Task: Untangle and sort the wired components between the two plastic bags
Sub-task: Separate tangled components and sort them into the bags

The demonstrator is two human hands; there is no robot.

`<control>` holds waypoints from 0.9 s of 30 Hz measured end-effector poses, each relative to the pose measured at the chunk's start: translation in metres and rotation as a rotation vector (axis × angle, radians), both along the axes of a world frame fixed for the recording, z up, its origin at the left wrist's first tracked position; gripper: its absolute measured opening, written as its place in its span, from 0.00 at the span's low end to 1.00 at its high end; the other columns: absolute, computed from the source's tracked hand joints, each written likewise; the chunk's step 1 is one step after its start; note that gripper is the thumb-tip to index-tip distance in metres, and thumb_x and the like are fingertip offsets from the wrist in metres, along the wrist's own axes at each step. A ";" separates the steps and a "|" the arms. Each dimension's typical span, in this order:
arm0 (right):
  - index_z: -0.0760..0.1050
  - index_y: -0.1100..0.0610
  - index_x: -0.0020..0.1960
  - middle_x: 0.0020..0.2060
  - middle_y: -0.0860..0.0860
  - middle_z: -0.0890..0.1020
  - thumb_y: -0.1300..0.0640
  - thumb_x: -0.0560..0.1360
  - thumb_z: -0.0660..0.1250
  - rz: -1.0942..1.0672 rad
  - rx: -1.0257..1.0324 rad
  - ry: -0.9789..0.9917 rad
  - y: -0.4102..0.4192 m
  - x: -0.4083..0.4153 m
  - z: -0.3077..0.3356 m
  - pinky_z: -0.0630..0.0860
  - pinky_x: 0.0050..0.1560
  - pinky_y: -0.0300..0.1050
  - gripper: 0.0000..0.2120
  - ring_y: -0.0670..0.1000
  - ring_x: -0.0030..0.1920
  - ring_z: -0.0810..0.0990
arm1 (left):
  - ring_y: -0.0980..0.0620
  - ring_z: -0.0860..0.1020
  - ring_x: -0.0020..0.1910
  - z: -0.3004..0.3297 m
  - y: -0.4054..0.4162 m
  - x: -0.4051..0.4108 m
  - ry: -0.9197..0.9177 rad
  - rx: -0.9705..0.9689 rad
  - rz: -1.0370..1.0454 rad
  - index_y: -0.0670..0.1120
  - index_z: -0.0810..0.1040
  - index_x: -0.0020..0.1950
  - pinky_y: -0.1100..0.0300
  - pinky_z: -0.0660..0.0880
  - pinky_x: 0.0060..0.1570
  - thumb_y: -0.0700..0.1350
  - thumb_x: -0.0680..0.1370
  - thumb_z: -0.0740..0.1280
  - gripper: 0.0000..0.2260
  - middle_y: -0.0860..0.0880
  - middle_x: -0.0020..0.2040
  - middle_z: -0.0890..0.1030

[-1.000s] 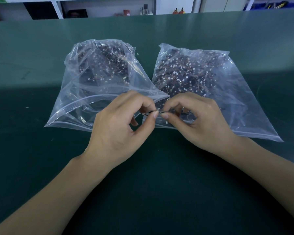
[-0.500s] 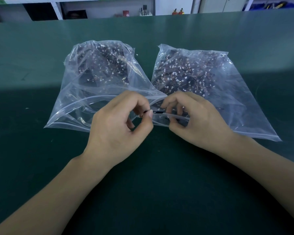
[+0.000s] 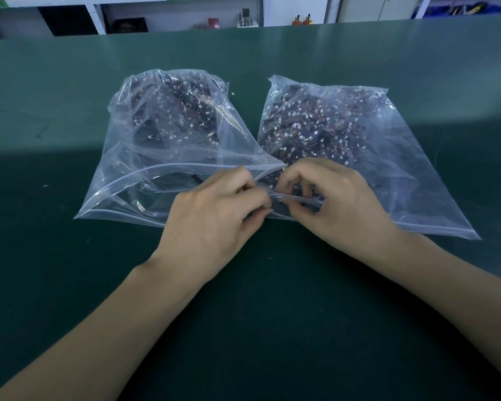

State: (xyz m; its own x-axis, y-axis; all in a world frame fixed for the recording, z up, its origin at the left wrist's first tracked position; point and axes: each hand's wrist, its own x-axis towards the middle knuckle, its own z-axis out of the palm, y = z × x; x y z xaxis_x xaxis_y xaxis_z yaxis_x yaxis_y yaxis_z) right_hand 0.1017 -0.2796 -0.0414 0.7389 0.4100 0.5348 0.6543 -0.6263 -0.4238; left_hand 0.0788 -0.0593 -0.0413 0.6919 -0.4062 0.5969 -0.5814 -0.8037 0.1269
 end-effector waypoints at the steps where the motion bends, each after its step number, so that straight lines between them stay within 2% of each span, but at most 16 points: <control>1: 0.81 0.54 0.50 0.43 0.43 0.80 0.68 0.71 0.74 0.005 0.000 0.001 0.000 0.000 0.000 0.78 0.40 0.56 0.13 0.45 0.40 0.74 | 0.53 0.78 0.43 0.001 -0.001 0.000 -0.006 0.023 -0.001 0.52 0.86 0.47 0.60 0.68 0.31 0.46 0.78 0.77 0.02 0.53 0.44 0.79; 5: 0.81 0.54 0.50 0.42 0.43 0.79 0.68 0.71 0.75 0.015 0.007 0.002 0.000 0.000 -0.001 0.77 0.39 0.54 0.13 0.46 0.39 0.74 | 0.49 0.79 0.36 0.002 -0.004 -0.003 -0.003 0.112 -0.003 0.53 0.88 0.48 0.59 0.68 0.28 0.51 0.79 0.75 0.04 0.52 0.39 0.77; 9: 0.81 0.53 0.50 0.43 0.43 0.81 0.68 0.70 0.74 0.017 0.012 0.019 0.002 -0.001 -0.002 0.77 0.41 0.51 0.13 0.47 0.39 0.75 | 0.47 0.81 0.32 -0.002 -0.009 -0.008 -0.009 0.232 0.026 0.56 0.87 0.49 0.57 0.72 0.27 0.56 0.81 0.68 0.10 0.53 0.35 0.78; 12: 0.81 0.53 0.50 0.43 0.42 0.81 0.68 0.70 0.74 0.015 0.011 0.015 0.002 -0.002 -0.003 0.77 0.42 0.48 0.14 0.46 0.40 0.75 | 0.49 0.85 0.43 -0.003 -0.010 -0.007 0.072 0.327 0.090 0.61 0.79 0.63 0.55 0.73 0.36 0.64 0.85 0.47 0.22 0.56 0.45 0.84; 14: 0.82 0.52 0.51 0.43 0.42 0.81 0.67 0.70 0.74 0.013 0.010 0.022 0.001 -0.001 -0.003 0.77 0.43 0.48 0.14 0.47 0.40 0.76 | 0.49 0.85 0.44 -0.005 -0.011 -0.007 0.072 0.376 0.131 0.61 0.76 0.64 0.55 0.68 0.36 0.65 0.85 0.41 0.26 0.56 0.45 0.84; 18: 0.82 0.52 0.51 0.43 0.42 0.80 0.67 0.71 0.75 0.025 0.009 0.051 0.003 -0.001 -0.003 0.78 0.43 0.50 0.13 0.48 0.40 0.76 | 0.45 0.83 0.35 -0.004 -0.016 -0.009 0.087 0.328 0.144 0.57 0.78 0.57 0.55 0.64 0.32 0.59 0.86 0.45 0.21 0.53 0.39 0.83; 22: 0.82 0.52 0.51 0.44 0.42 0.79 0.65 0.71 0.76 0.018 0.037 0.055 0.001 0.000 -0.001 0.78 0.40 0.49 0.12 0.48 0.39 0.77 | 0.45 0.81 0.32 0.001 -0.010 -0.010 0.059 0.193 0.039 0.54 0.83 0.57 0.57 0.68 0.29 0.56 0.87 0.51 0.21 0.54 0.39 0.84; 24: 0.82 0.52 0.52 0.44 0.42 0.78 0.64 0.72 0.76 0.019 0.045 0.054 0.000 0.000 -0.001 0.77 0.40 0.48 0.12 0.47 0.40 0.77 | 0.46 0.78 0.30 0.003 -0.006 -0.010 0.043 0.101 -0.014 0.51 0.85 0.51 0.57 0.68 0.28 0.54 0.87 0.55 0.19 0.54 0.34 0.80; 26: 0.82 0.53 0.52 0.45 0.42 0.79 0.64 0.73 0.76 0.025 0.038 0.066 0.001 0.000 -0.003 0.78 0.41 0.49 0.11 0.47 0.40 0.77 | 0.48 0.71 0.27 0.007 -0.002 -0.009 0.011 0.010 0.004 0.48 0.75 0.38 0.59 0.63 0.27 0.52 0.86 0.60 0.19 0.55 0.30 0.71; 27: 0.82 0.53 0.52 0.45 0.43 0.79 0.64 0.73 0.76 0.026 0.028 0.073 0.001 -0.001 -0.003 0.78 0.41 0.50 0.11 0.48 0.40 0.77 | 0.49 0.68 0.26 0.009 0.001 -0.008 -0.016 -0.013 0.040 0.48 0.68 0.36 0.60 0.60 0.28 0.51 0.86 0.62 0.19 0.55 0.30 0.66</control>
